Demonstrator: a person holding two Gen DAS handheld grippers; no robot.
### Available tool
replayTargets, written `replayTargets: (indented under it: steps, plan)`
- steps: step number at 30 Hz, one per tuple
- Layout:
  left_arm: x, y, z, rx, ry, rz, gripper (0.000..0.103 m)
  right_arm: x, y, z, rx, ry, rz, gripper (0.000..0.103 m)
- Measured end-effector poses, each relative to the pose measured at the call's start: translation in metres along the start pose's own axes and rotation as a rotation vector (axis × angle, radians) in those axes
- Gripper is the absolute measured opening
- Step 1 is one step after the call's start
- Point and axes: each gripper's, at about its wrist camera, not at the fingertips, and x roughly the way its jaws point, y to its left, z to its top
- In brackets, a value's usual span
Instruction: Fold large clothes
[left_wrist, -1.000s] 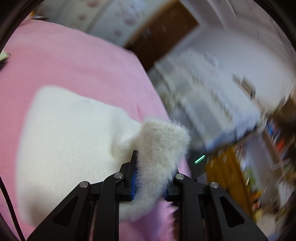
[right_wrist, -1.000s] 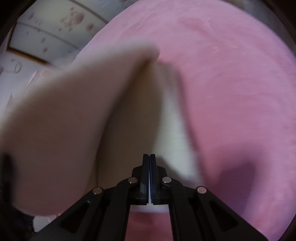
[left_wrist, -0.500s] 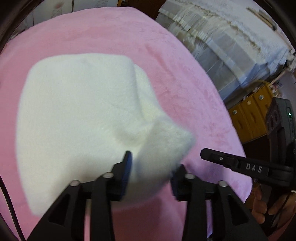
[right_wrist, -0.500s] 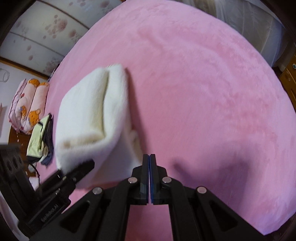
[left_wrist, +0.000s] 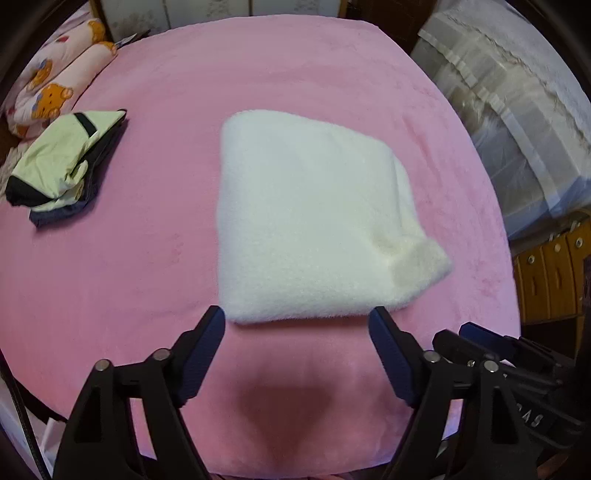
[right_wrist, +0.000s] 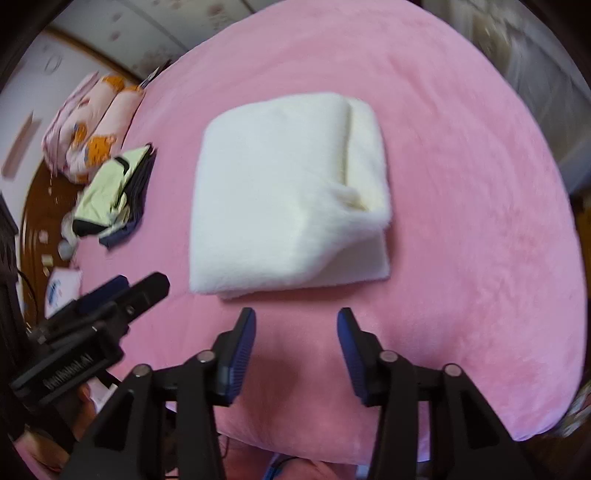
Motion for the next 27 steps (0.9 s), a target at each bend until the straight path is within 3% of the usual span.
replayTargets:
  steps: [3, 5, 7, 13, 22, 27]
  plan:
    - [-0.020, 0.010, 0.003, -0.012, -0.013, 0.009, 0.083, -0.014, 0.019, 0.000, -0.035, -0.024, -0.027, 0.062]
    - [-0.030, 0.013, 0.005, -0.017, -0.025, 0.019, 0.096, -0.020, 0.029, 0.001, -0.039, -0.037, -0.045, 0.072]
    - [-0.029, 0.007, 0.010, -0.026, -0.032, 0.011, 0.102, -0.026, 0.036, 0.001, -0.053, -0.049, -0.057, 0.075]
    - [-0.050, 0.012, 0.013, -0.017, -0.079, 0.057, 0.102, -0.039, 0.043, 0.000, -0.057, -0.092, -0.158, 0.087]
    - [-0.060, 0.026, 0.007, -0.050, -0.104, 0.062, 0.102, -0.045, 0.039, -0.003, -0.042, -0.089, -0.195, 0.088]
    - [-0.048, 0.026, 0.004, -0.055, -0.109, 0.098, 0.102, -0.041, 0.036, -0.001, -0.061, -0.094, -0.166, 0.089]
